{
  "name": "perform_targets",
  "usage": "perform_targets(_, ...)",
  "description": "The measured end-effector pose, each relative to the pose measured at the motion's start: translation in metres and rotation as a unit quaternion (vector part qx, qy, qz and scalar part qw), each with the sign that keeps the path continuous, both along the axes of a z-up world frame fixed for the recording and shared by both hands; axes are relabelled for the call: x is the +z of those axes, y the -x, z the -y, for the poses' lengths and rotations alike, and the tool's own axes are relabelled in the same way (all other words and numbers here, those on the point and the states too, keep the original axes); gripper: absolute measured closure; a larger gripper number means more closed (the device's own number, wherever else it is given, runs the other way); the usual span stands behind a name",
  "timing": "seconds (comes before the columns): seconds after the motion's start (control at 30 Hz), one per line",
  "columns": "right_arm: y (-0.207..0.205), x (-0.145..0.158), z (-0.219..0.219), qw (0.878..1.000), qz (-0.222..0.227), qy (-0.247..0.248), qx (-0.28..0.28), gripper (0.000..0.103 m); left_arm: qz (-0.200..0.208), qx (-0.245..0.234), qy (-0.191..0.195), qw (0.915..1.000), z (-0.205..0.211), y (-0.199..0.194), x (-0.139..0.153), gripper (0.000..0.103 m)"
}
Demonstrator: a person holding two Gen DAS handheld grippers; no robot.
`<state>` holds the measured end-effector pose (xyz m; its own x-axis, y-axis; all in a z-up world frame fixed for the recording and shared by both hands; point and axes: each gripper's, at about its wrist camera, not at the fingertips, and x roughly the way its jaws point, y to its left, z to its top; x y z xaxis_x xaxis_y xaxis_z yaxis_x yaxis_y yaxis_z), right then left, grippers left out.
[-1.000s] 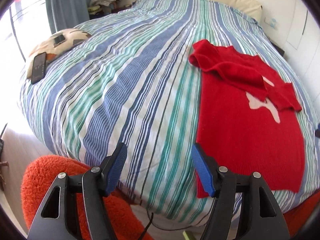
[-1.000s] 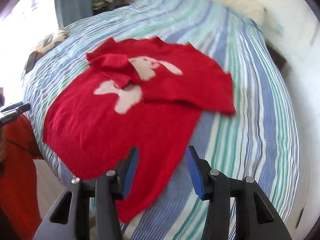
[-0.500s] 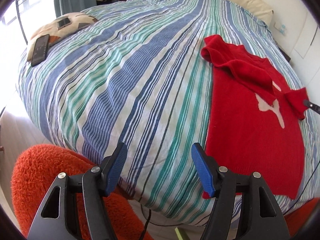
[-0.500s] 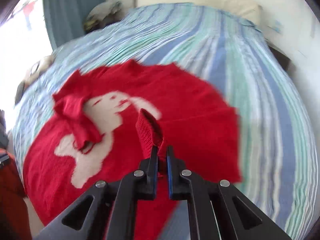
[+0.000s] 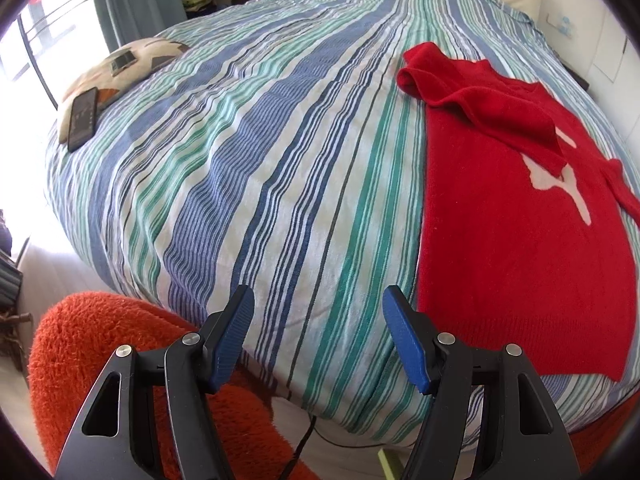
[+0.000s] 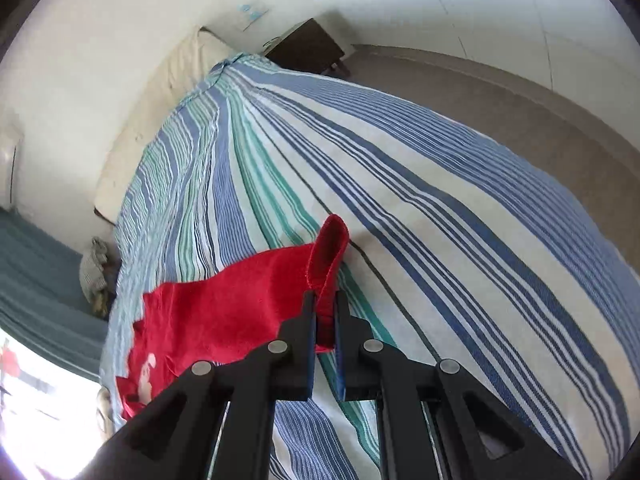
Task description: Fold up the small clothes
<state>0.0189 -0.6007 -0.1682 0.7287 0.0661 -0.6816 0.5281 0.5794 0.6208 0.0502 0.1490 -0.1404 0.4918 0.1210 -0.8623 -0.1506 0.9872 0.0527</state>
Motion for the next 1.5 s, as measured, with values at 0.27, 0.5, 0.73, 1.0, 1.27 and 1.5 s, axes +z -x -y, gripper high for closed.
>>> perform_targets(0.27,0.008,-0.027,0.009,0.991,0.061,-0.114,-0.039,0.060,-0.005,0.011,0.001,0.9999,-0.004,-0.002,-0.003,0.034)
perform_targets(0.5,0.009,-0.001,0.002,0.991,-0.090,0.072,-0.063,0.100,-0.005,0.012,0.001,0.9999,-0.005,-0.001,-0.003,0.034)
perform_targets(0.73,0.005,-0.010,0.000,0.987,-0.124,0.088,-0.059,0.100,-0.012,0.018,0.007,0.9997,-0.008,-0.003,-0.005,0.034)
perform_targets(1.0,0.015,-0.007,-0.011,0.987,-0.108,0.111,-0.051,0.090,-0.011,0.017,0.006,0.9998,-0.008,-0.002,-0.005,0.034)
perform_targets(1.27,0.048,0.018,-0.026,0.970,-0.143,0.180,-0.082,0.048,-0.012,0.013,0.000,0.9998,-0.005,-0.001,-0.006,0.034)
perform_targets(1.5,0.087,0.077,-0.066,0.974,-0.078,0.207,-0.058,0.044,0.043,-0.058,0.019,0.9972,0.024,0.006,0.055,0.033)
